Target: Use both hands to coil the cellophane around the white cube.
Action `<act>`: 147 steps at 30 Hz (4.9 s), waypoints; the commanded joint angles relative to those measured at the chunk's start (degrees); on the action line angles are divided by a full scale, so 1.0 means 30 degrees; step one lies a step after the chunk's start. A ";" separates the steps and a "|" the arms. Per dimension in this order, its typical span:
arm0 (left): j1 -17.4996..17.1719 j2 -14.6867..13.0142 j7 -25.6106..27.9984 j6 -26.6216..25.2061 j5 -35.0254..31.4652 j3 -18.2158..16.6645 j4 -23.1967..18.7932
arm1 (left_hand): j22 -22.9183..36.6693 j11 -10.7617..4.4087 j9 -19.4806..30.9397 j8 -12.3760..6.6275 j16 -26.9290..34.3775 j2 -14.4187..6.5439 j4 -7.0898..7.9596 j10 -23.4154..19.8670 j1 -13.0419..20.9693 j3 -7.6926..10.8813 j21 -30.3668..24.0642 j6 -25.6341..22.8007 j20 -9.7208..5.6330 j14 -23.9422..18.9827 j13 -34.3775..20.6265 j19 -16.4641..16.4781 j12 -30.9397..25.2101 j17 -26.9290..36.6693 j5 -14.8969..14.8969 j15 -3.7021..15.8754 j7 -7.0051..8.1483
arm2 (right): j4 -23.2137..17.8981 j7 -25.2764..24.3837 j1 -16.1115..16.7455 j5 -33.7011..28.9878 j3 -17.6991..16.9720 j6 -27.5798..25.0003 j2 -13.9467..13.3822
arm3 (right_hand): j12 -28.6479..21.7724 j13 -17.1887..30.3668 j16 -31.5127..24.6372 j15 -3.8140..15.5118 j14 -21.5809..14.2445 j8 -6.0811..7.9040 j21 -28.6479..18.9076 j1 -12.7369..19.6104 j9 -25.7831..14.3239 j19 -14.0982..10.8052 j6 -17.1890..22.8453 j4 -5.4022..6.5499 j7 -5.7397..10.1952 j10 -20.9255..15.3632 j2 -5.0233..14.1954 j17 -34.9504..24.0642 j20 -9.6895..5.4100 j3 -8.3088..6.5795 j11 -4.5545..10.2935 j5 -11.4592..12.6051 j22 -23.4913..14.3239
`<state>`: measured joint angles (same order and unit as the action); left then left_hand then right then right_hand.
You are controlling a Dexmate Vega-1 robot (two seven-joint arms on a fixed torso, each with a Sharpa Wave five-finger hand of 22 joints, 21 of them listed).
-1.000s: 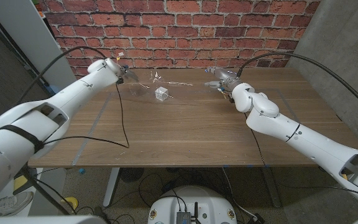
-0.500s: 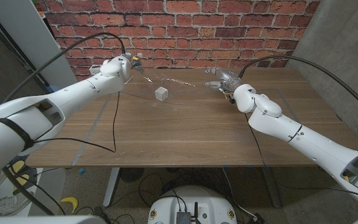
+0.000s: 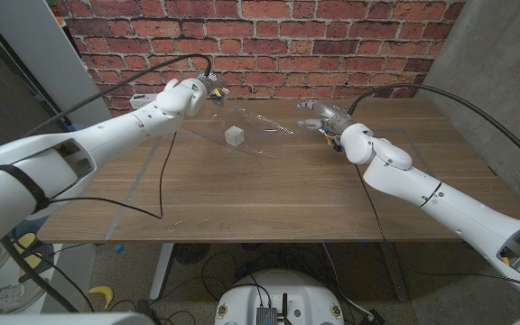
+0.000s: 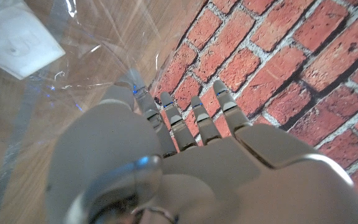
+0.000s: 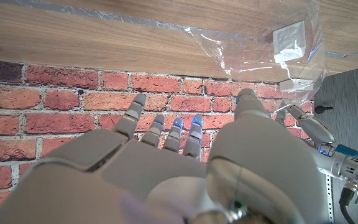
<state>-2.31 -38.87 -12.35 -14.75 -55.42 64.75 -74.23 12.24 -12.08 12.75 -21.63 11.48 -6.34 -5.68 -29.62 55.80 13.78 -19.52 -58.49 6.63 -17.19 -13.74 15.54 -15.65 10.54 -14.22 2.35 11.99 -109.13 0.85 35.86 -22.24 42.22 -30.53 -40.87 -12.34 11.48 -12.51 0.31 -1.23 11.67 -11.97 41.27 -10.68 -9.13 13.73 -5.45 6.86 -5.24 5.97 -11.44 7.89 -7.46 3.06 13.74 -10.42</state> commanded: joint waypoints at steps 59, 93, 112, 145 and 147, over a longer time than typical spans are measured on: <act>-0.1588 0.5583 0.7183 1.0044 0.5069 -0.0475 0.9690 | -0.0084 0.0089 -0.0453 0.0454 0.0551 -0.0051 -0.0196 -0.2160 0.0721 -0.0397 -0.0873 -0.1357 -0.1294 -0.2315 -0.0491 0.1839 -0.0389 0.0136 -0.0389 0.3256 -0.0013 | 0.0058 -0.0501 -0.0672 0.0439 0.0269 -0.0652 -0.0072 | 0.0098 0.0002 0.0010 -0.0034 -0.0074 -0.0090 0.0020 0.0372 -0.0043 -0.0037 0.0060 -0.0407 -0.0044 -0.0210 -0.0005 -0.0078 0.0128 -0.0193 -0.0065 -0.0196 0.0000; -0.6958 0.4098 1.4492 -0.3708 0.4177 -0.2316 0.2155 | -0.0174 0.2238 -0.0172 0.2198 0.0270 0.1457 0.1181 0.5553 -0.3746 -0.4158 0.0112 1.8853 0.0534 0.0286 -0.2292 0.0120 -0.1616 0.0388 -0.0851 0.0011 0.0164 | -0.0430 -0.0496 -0.0421 0.0209 0.0056 -0.0514 -0.0207 | 0.0147 0.0010 -0.0007 -0.0032 -0.0095 -0.0152 0.0033 0.0070 -0.0046 -0.0045 -0.0008 -0.0334 -0.0033 -0.0215 -0.0010 -0.0146 0.0114 -0.0161 -0.0055 -0.0300 -0.0002; -0.5775 0.2127 0.2382 -0.1180 0.8530 -0.2741 -0.0041 | -0.0300 0.3334 -0.0884 0.4034 -0.0625 -0.0716 0.5184 1.0815 -1.1786 -0.3771 0.2746 2.1134 0.1242 0.7392 0.0967 -0.6203 0.1843 -0.0161 0.0959 -0.1891 -0.0893 | -0.0805 -0.0617 -0.0227 -0.0007 -0.0043 -0.0779 -0.0224 | 0.0141 0.0015 -0.0074 0.0054 -0.0163 -0.0170 0.0035 -0.0281 -0.0047 -0.0052 -0.0024 -0.0137 -0.0037 -0.0287 0.0148 -0.0224 0.0090 -0.0127 -0.0036 -0.0353 -0.0005; -0.4524 0.3551 0.1499 -0.3160 0.5539 -0.0282 0.2043 | -0.0567 0.2693 -0.0684 0.1313 -0.0294 0.0415 -0.0841 0.4167 -0.5670 -0.3073 -0.1636 1.5283 0.0410 -0.1914 0.0979 0.5158 -0.0214 -0.0262 0.1091 0.0947 -0.2730 | -0.0276 -0.0585 -0.0628 -0.0259 0.0121 -0.0701 -0.0036 | 0.0156 0.0021 -0.0095 0.0038 -0.0152 -0.0179 0.0054 -0.0806 -0.0048 -0.0021 -0.0019 0.0080 -0.0021 -0.0342 0.0196 -0.0287 0.0054 -0.0013 -0.0043 -0.0452 -0.0008; -0.4521 0.3590 0.1663 -0.3114 0.5517 -0.0294 0.2128 | -0.0565 0.2695 -0.0690 0.1377 -0.0394 0.0496 -0.0817 0.4289 -0.5720 -0.3111 -0.1506 1.5225 0.0530 -0.1641 0.0979 0.4928 -0.0100 -0.0266 0.1094 0.0933 -0.2737 | -0.0224 -0.0572 -0.0678 -0.0282 0.0138 -0.0719 0.0008 | 0.0153 0.0021 -0.0098 0.0057 -0.0165 -0.0182 0.0052 -0.0819 -0.0048 -0.0028 -0.0027 0.0080 -0.0021 -0.0355 0.0196 -0.0286 0.0042 -0.0012 -0.0054 -0.0456 -0.0008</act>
<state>-16.06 -28.75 -8.97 -21.88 -36.01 62.43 -68.81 10.54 -3.99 10.55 -17.41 10.59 -5.17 -8.38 -16.65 38.34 4.32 -24.38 -12.12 10.36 -23.09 -10.55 29.17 -16.32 9.59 -11.10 2.61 3.84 -110.81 -0.89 34.50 -22.95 42.43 -33.24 -41.28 -11.98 11.48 -12.51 0.31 -1.22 11.22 -11.97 39.13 -10.68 -9.12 13.71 -5.51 6.87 -5.84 6.57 -12.14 7.90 -7.53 3.08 12.68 -10.42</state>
